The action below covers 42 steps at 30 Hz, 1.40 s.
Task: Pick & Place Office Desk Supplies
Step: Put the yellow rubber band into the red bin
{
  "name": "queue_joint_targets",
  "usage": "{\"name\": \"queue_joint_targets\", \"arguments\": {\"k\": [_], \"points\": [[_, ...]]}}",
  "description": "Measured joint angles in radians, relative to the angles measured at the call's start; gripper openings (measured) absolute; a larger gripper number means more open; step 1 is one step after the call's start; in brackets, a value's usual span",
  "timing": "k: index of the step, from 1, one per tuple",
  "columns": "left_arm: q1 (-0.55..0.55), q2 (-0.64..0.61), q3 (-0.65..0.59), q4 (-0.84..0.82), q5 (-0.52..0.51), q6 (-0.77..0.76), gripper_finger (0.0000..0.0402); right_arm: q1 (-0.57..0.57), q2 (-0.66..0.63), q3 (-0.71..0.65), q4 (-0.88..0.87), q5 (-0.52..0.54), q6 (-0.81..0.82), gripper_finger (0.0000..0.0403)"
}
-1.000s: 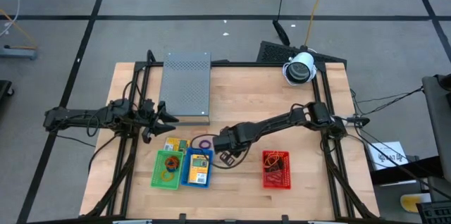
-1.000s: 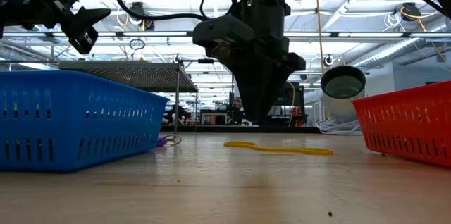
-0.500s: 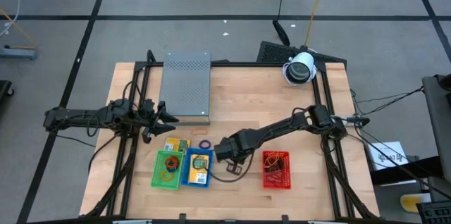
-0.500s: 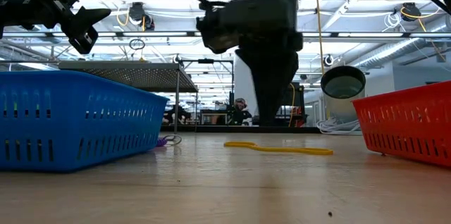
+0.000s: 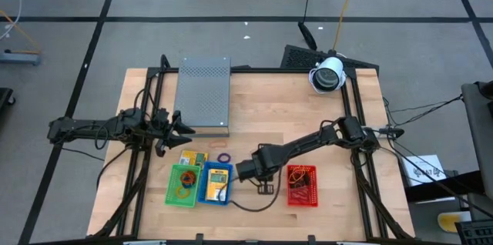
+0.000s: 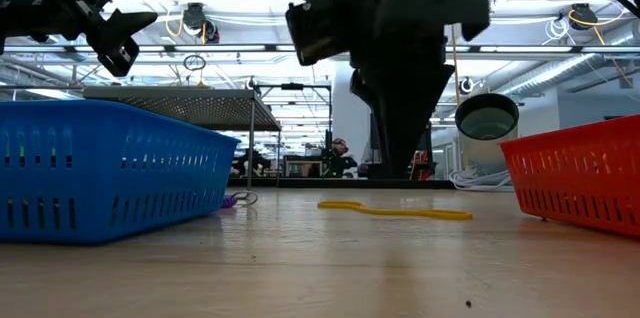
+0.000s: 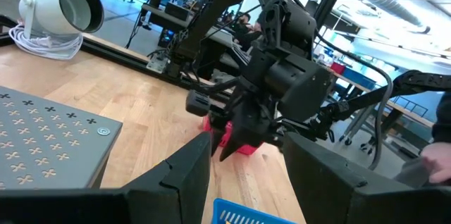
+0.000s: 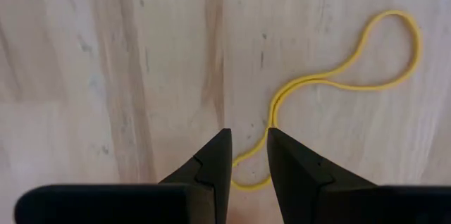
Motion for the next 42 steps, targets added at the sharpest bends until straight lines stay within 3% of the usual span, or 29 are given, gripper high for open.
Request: {"name": "queue_joint_targets", "arguments": {"k": [4,16,28,42], "points": [[0.0,0.0,0.0,0.0,0.0,0.0,0.0186,0.004,-0.016,0.0,-0.004,0.001,-0.013,0.0084],[0.0,0.0,0.0,0.0,0.0,0.001,0.0186,0.005,-0.024,-0.001,0.007,0.003,0.163,0.0084],[0.0,0.0,0.0,0.0,0.0,0.002,0.0186,-0.019,-0.025,-0.096,0.059,0.003,0.176,0.0084],[0.0,0.0,0.0,0.0,0.0,0.001,0.0186,-0.038,-0.025,-0.113,0.091,0.003,0.165,0.0084]]}}
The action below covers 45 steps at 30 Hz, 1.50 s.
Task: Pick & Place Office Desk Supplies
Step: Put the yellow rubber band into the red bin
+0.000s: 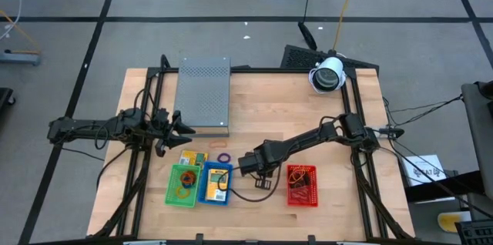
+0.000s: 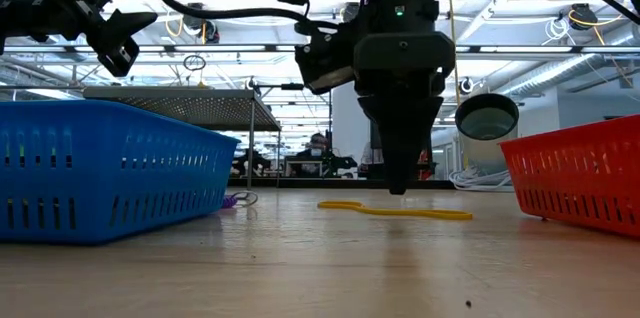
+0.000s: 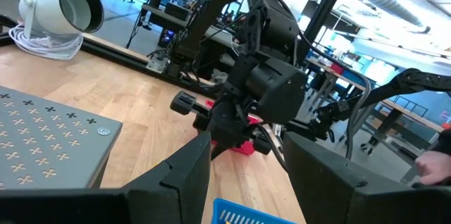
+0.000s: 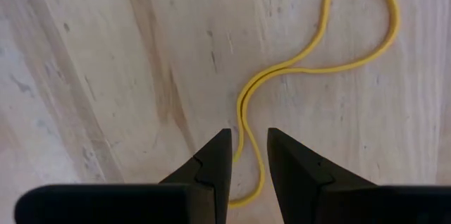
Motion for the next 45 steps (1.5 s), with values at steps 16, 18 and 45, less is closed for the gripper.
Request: {"name": "queue_joint_targets", "arguments": {"k": [16,18,45], "points": [[0.0,0.0,0.0,0.0,0.0,0.0,0.0186,0.001,0.0,-0.03,0.06,-0.002,-0.015,0.0084],[0.0,0.0,0.0,0.0,0.0,0.001,0.0186,0.002,0.0,-0.036,0.066,-0.003,-0.016,0.0084],[0.0,0.0,0.0,0.0,0.0,0.001,0.0186,0.007,-0.003,-0.093,0.129,-0.063,-0.017,0.0084]]}}
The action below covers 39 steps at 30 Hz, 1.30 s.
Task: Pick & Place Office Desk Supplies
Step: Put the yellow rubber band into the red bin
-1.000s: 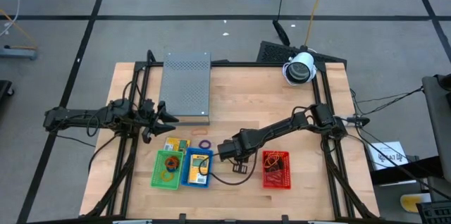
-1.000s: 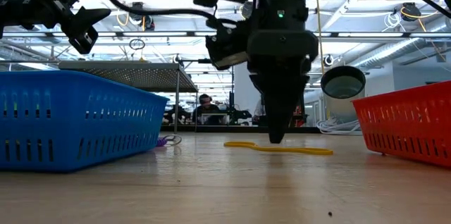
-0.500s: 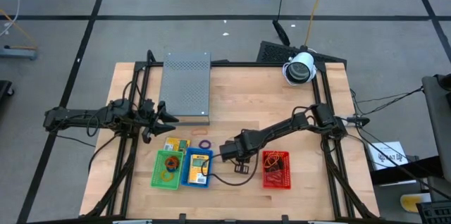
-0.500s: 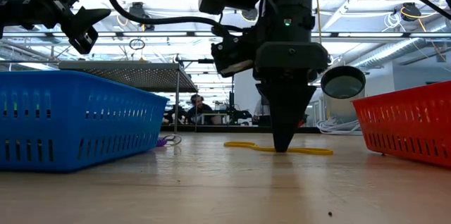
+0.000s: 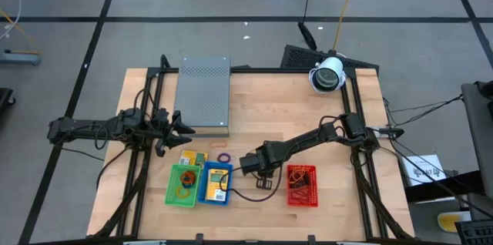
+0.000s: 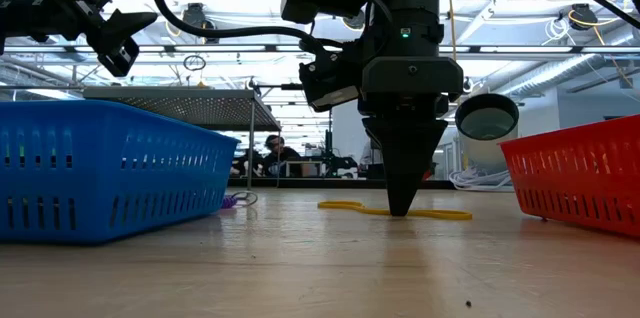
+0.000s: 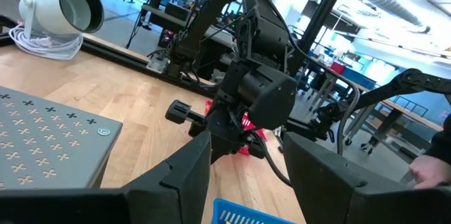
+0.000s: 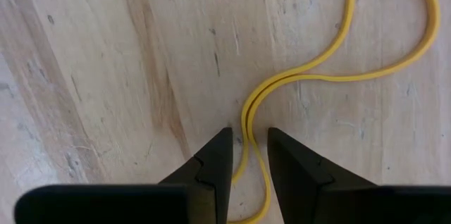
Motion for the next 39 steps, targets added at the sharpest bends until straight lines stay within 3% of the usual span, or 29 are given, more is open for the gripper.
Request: {"name": "queue_joint_targets", "arguments": {"k": [14,23,29,39], "points": [[0.0,0.0,0.0,0.0,0.0,0.0,0.0186,0.001,0.001,0.0,0.012,-0.01,-0.016,0.0081],[0.0,0.0,0.0,0.0,0.0,0.0,0.0186,0.003,0.002,-0.001,0.024,-0.017,-0.017,0.0009],[0.0,0.0,0.0,0.0,0.0,0.001,0.0186,0.003,0.002,-0.001,0.026,-0.013,0.009,0.0003],[0.0,0.0,0.0,0.0,0.0,0.0,0.0186,0.007,-0.092,-0.005,0.016,0.08,0.068,0.0001]]}}
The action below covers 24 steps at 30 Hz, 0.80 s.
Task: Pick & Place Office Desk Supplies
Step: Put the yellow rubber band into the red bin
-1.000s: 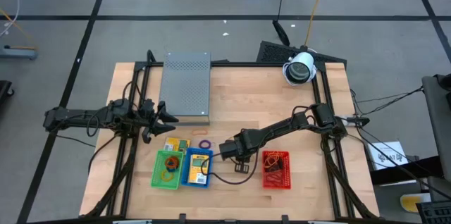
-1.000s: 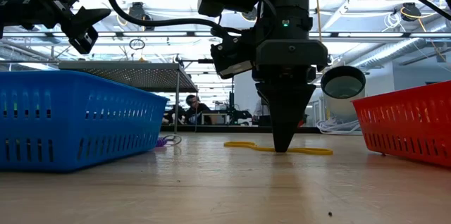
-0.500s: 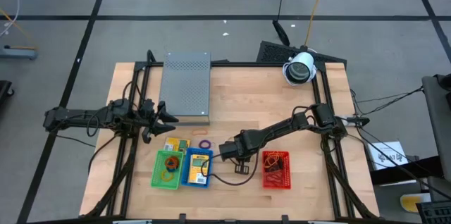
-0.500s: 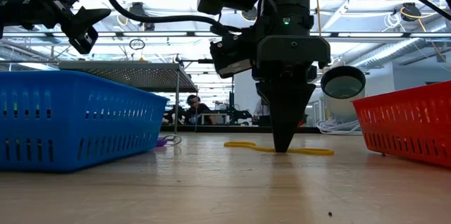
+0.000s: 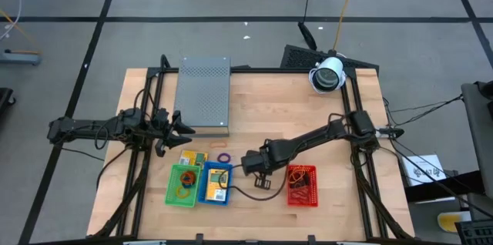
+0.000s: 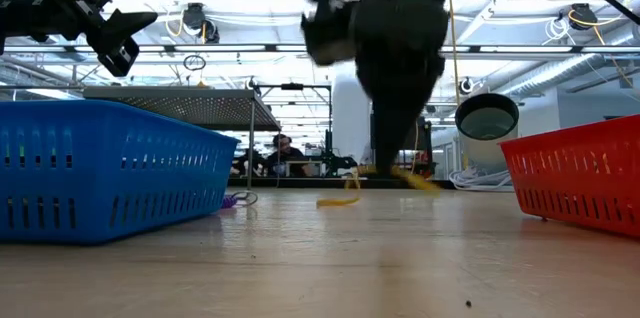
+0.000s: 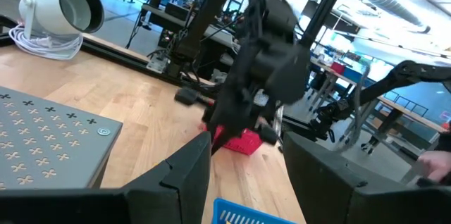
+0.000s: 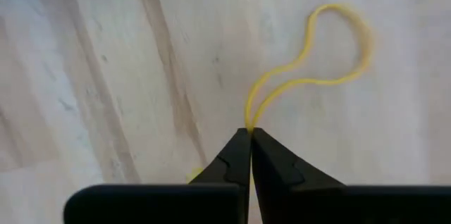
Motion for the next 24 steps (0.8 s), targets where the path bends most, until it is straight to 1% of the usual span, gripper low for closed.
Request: {"name": "queue_joint_targets", "arguments": {"k": [4,8,13,16,20,24], "points": [[0.0,0.0,0.0,0.0,0.0,0.0,0.0186,0.011,-0.069,0.0,-0.002,0.051,-0.014,0.0001],[0.0,0.0,0.0,0.0,0.0,0.0,0.0186,0.041,-0.167,-0.015,-0.001,0.099,-0.018,0.0],[0.0,0.0,0.0,0.0,0.0,-0.001,0.0186,0.112,-0.366,-0.138,0.015,0.166,0.008,0.0],[0.0,0.0,0.0,0.0,0.0,0.0,0.0186,0.179,-0.523,-0.236,0.034,0.203,0.055,0.0],[0.0,0.0,0.0,0.0,0.0,-0.001,0.0186,0.31,-0.726,-0.36,0.043,0.262,0.127,0.0],[0.0,0.0,0.0,0.0,0.0,0.0,0.0186,0.446,-0.87,-0.462,0.051,0.33,0.182,0.0]]}}
